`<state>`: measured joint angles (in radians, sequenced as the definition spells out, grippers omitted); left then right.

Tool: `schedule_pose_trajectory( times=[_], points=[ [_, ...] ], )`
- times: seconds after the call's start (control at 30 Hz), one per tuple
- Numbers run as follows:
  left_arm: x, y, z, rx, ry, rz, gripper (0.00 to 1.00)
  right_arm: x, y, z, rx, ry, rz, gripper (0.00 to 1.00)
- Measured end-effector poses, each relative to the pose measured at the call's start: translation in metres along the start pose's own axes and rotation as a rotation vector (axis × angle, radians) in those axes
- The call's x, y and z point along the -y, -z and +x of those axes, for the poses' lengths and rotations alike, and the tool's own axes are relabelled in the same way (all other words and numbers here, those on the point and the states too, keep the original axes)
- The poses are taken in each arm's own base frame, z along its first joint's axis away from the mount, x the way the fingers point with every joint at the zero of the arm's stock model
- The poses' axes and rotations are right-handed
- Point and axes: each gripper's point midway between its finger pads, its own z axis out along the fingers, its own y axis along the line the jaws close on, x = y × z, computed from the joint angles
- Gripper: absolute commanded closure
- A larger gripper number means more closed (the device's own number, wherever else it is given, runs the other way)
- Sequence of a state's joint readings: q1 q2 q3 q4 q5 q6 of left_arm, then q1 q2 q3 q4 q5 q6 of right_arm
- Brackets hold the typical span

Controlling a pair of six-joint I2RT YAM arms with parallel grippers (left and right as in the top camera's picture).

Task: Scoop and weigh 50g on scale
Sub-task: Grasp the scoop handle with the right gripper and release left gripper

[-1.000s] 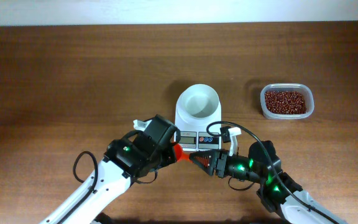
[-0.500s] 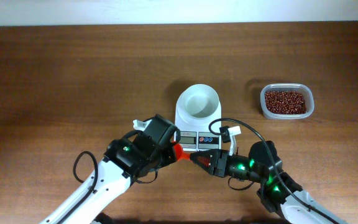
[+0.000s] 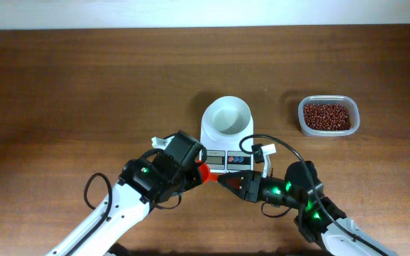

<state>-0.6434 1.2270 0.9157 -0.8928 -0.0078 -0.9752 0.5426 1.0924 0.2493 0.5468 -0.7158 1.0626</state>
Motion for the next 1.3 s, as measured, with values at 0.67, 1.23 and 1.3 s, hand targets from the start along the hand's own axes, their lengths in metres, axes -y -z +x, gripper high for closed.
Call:
schedule_pose_trajectory(
  times=[0.67, 1.23, 1.3],
  points=[
    [0.001, 0.0, 0.0, -0.003, 0.021, 0.004, 1.0, 0.001, 0.0, -0.001, 0.004, -0.006, 0.006, 0.91],
    [0.002, 0.0, -0.001, 0.001, 0.042, 0.009, 0.35, 0.012, 0.0, 0.005, -0.017, -0.012, 0.047, 0.96],
    [0.002, 0.0, -0.001, 0.001, 0.04, 0.009, 0.3, 0.012, 0.0, 0.006, -0.02, -0.005, 0.048, 0.96]
  ],
)
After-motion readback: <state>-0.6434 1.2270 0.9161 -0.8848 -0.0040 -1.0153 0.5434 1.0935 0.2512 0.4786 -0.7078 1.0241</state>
